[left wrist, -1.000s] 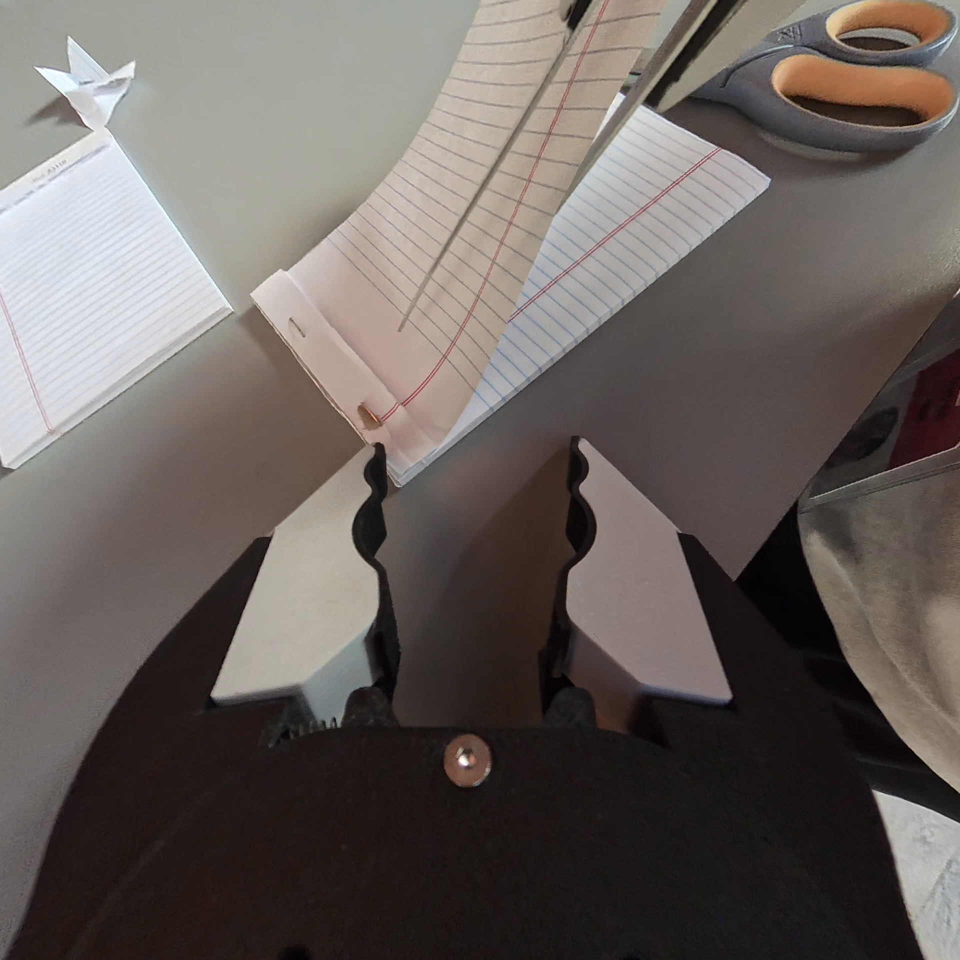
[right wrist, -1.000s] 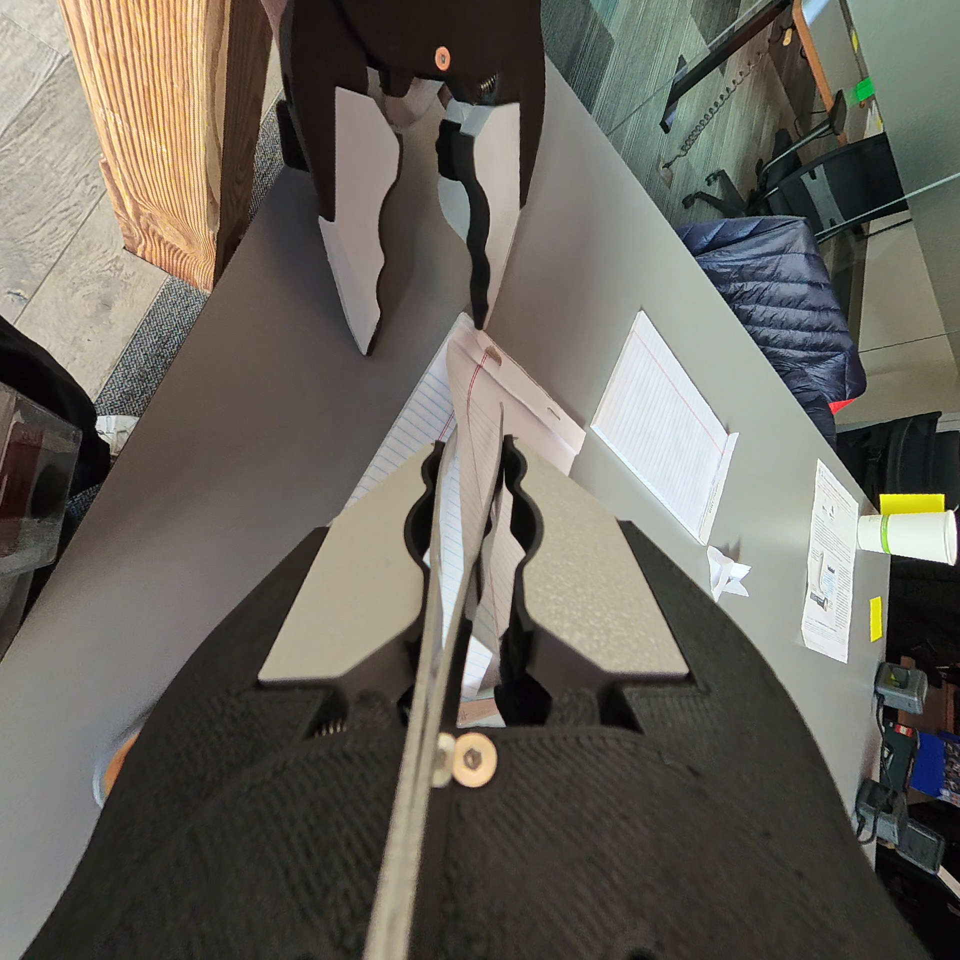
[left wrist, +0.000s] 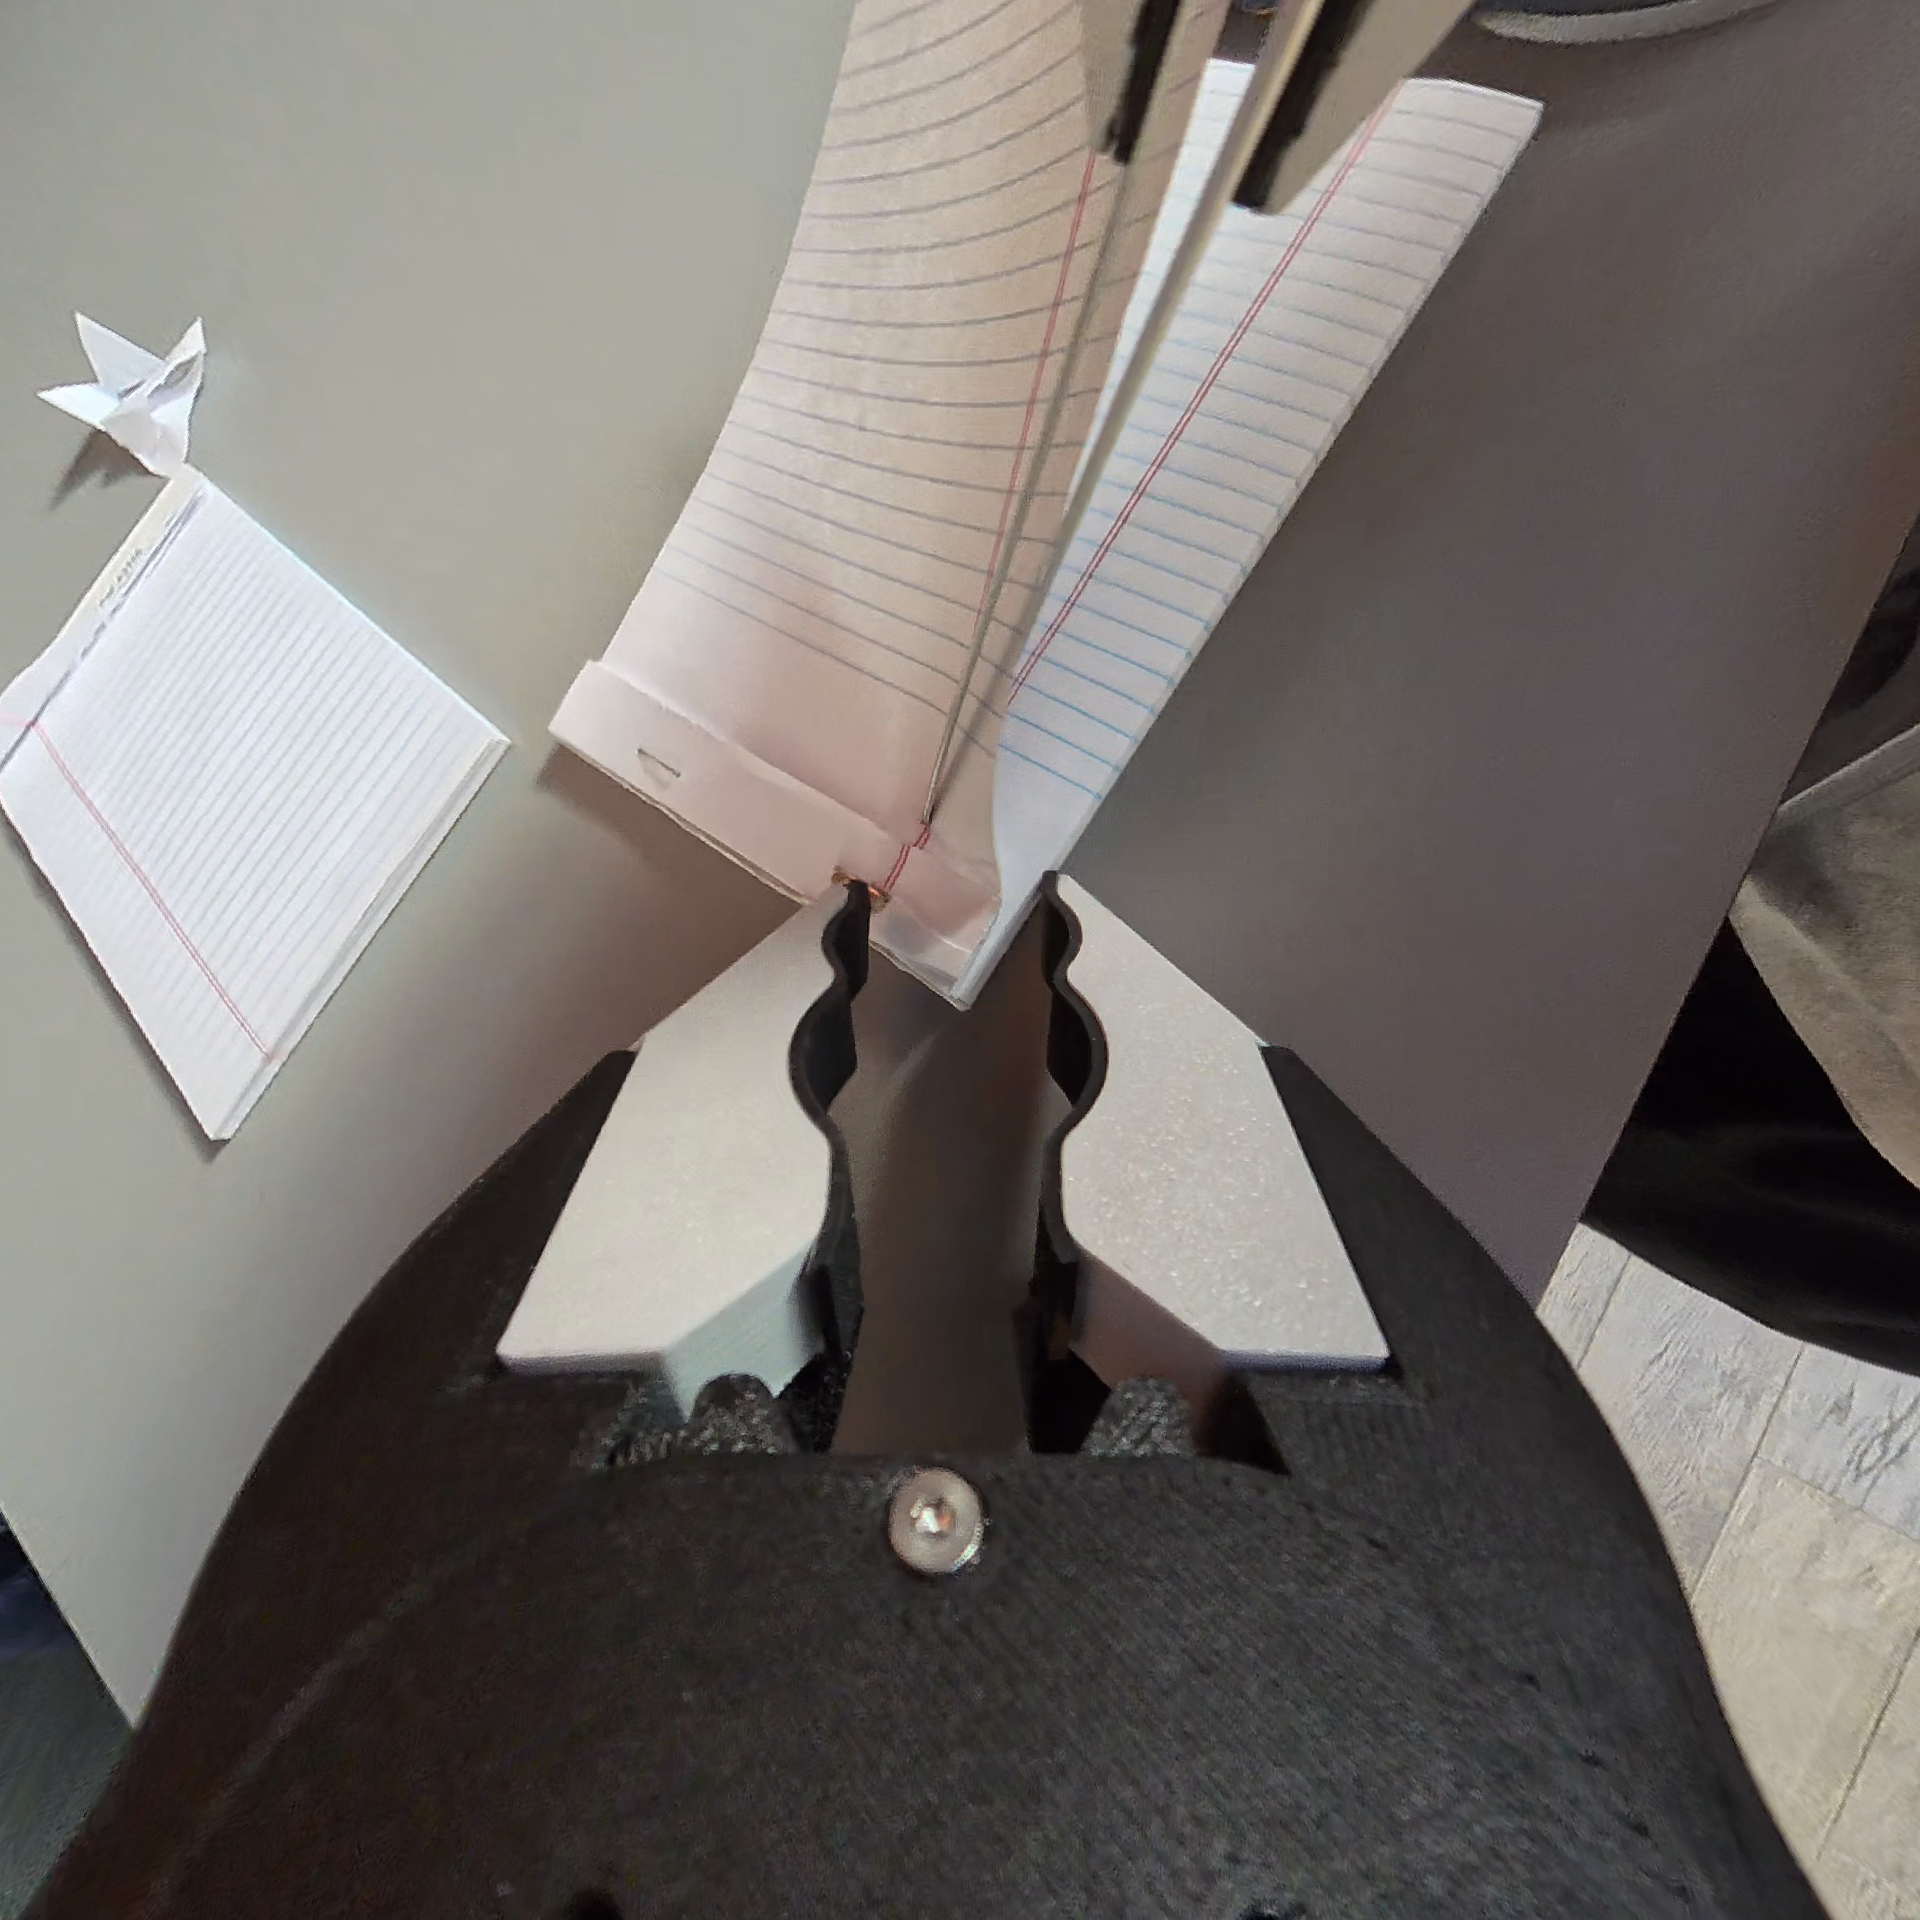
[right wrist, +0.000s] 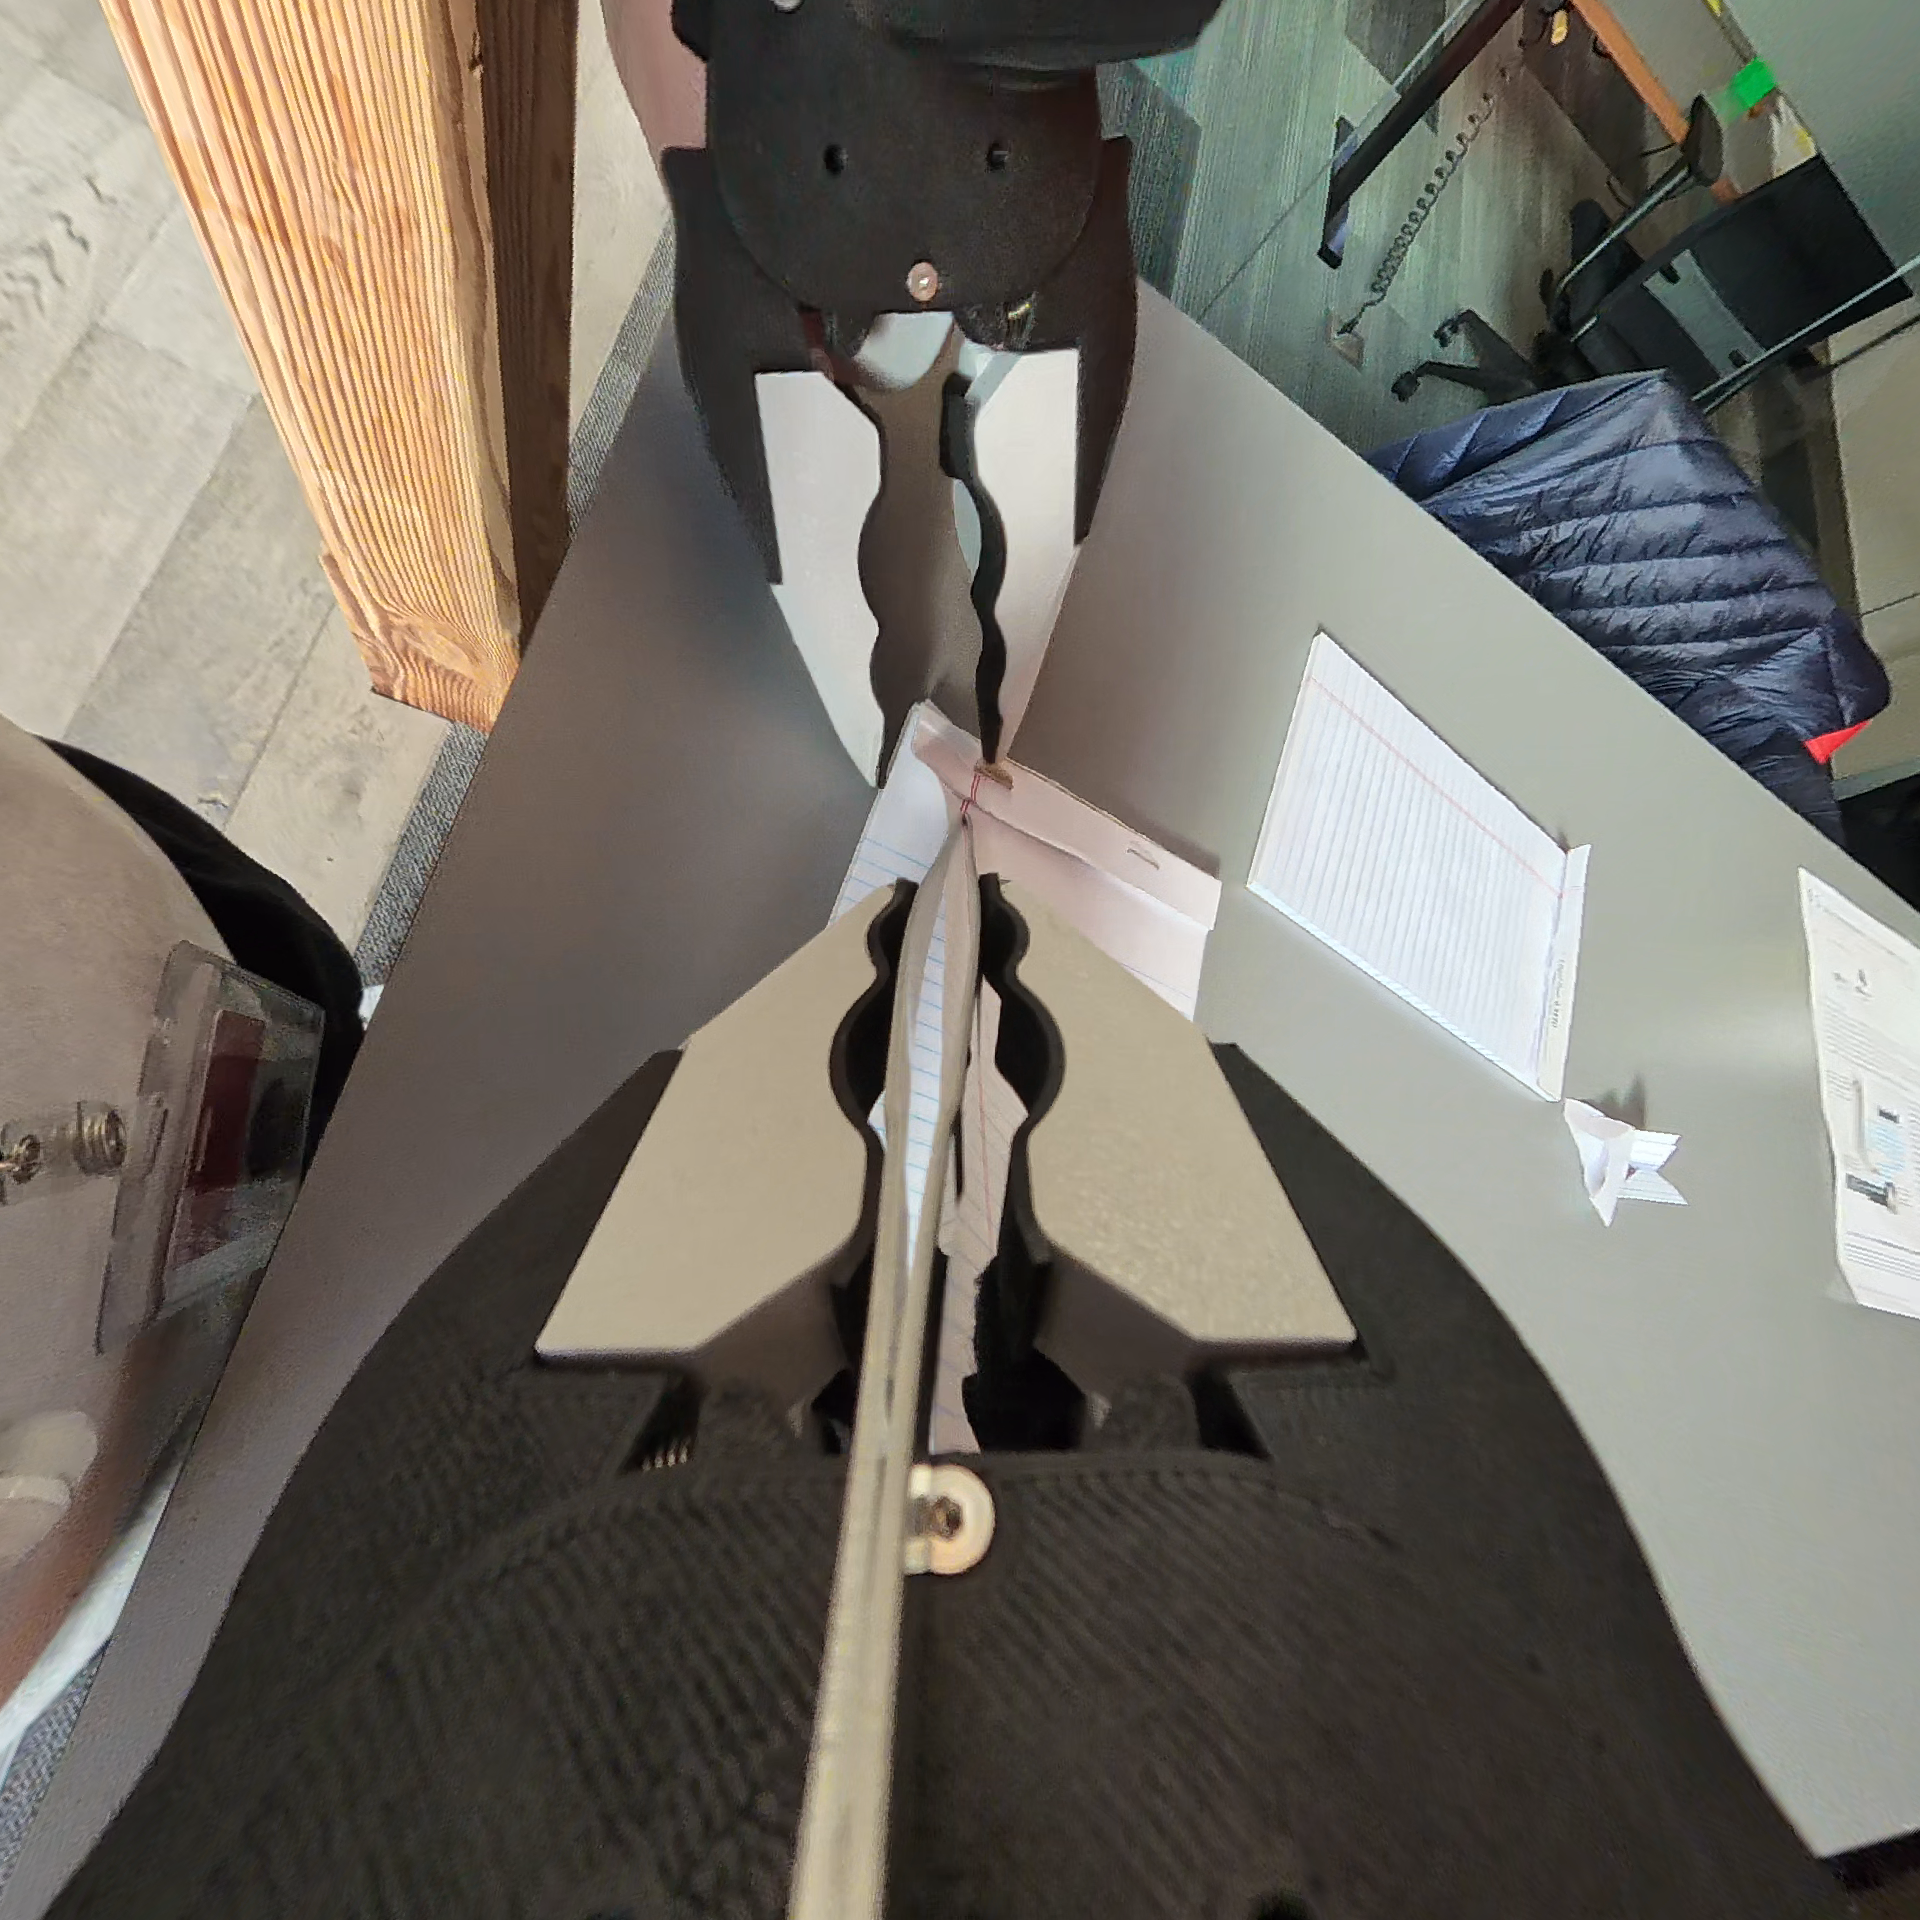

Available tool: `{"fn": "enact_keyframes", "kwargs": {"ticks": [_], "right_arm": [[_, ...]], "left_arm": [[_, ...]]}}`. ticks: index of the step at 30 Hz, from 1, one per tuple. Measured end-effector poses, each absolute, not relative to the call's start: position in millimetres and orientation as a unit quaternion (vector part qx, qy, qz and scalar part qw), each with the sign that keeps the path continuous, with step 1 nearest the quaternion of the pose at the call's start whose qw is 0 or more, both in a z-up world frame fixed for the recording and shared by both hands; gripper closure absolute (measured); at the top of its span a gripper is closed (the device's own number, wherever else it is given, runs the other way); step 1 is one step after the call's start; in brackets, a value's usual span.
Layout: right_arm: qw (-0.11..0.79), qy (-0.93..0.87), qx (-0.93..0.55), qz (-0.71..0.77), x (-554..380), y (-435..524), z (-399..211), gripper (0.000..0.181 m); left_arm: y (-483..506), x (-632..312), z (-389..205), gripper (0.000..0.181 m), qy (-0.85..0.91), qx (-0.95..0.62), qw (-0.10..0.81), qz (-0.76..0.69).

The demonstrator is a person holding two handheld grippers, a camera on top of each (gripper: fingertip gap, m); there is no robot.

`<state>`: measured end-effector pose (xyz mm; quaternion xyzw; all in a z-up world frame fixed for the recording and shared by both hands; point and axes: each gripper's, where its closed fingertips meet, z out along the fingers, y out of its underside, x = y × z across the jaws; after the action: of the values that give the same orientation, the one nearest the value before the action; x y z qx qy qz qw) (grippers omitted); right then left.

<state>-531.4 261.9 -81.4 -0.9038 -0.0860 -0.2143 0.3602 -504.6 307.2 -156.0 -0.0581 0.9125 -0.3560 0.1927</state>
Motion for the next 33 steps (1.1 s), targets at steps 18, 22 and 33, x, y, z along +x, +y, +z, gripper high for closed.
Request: {"fn": "enact_keyframes", "kwargs": {"ticks": [18, 22, 33], "right_arm": [[0.362, -0.097, -0.906, -0.197, -528.8, 257.8, -81.2, 0.164], [0.355, -0.111, -0.906, -0.200, -527.6, 259.0, -79.9, 0.163], [0.363, -0.121, -0.906, -0.181, -534.3, 266.4, -78.8, 0.162]], "left_arm": [[308.2, -537.0, -155.5, 0.156, 0.910, -0.047, 0.246, -0.331], [309.4, -528.9, -153.8, 0.145, 0.904, -0.086, 0.234, -0.346], [299.2, -528.7, -158.5, 0.145, 0.894, -0.137, 0.141, -0.402]]}}
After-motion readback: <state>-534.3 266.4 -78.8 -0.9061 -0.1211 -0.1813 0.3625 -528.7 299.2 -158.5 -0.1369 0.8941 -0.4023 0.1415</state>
